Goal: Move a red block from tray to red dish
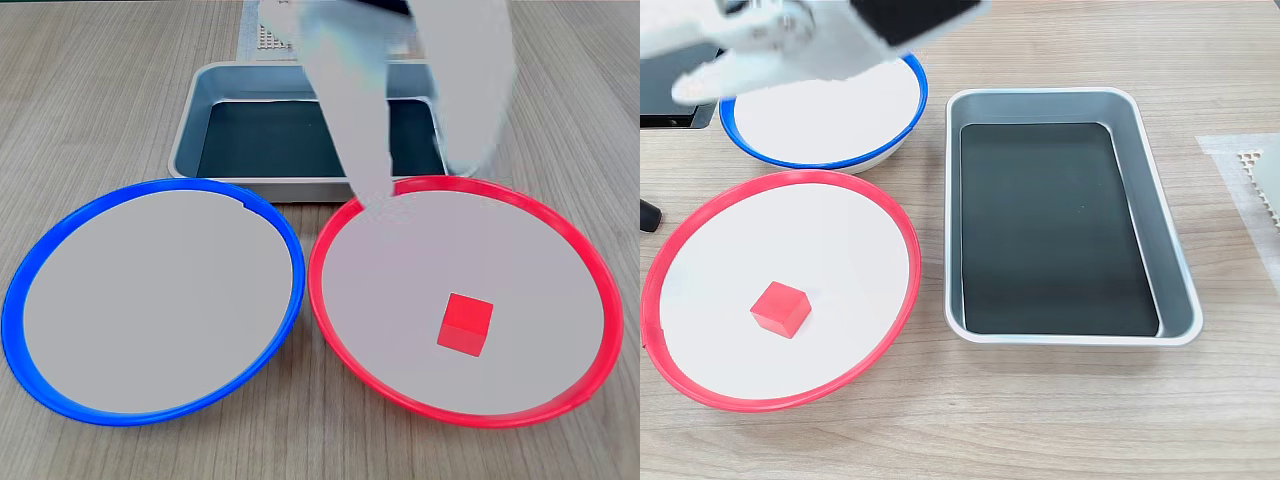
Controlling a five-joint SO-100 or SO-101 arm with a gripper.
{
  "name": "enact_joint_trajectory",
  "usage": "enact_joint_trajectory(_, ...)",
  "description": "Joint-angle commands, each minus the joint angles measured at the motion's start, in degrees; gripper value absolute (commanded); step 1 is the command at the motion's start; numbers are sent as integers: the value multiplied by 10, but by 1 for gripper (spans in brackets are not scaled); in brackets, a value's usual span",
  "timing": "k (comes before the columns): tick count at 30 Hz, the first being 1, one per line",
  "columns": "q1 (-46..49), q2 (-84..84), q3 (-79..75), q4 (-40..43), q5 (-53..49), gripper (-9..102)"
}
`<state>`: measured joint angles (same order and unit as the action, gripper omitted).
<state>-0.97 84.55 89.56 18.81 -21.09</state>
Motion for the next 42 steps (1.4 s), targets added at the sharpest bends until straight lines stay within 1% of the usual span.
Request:
enact_joint_trajectory(1,42,146,38,-45,162,0)
enact_joint_trajectory(2,63,178,63,-62,228,0)
enact_joint_trajectory(3,78,206,92,-86,260,0)
enact_joint_trajectory(4,92,235,127,-110,280,0)
enact_joint_trajectory(5,114,290,192,-128,289,-1)
enact_joint_trajectory(8,148,391,307,-64,268,0)
enact_joint_trajectory(11,157,477,405,18,267,0)
enact_joint_trajectory(14,145,589,517,80,263,0)
enact_joint_trajectory(16,126,670,584,128,279,0)
enact_joint_trajectory(17,112,740,641,165,285,0)
enact_joint_trajectory(21,86,920,752,281,318,0)
enact_joint_trajectory(28,95,985,836,293,316,0)
enact_joint_trajectory(32,92,1012,837,330,344,0)
enact_joint_trajectory(35,93,1060,837,391,352,0)
enact_joint_trajectory(42,90,1060,837,393,352,0)
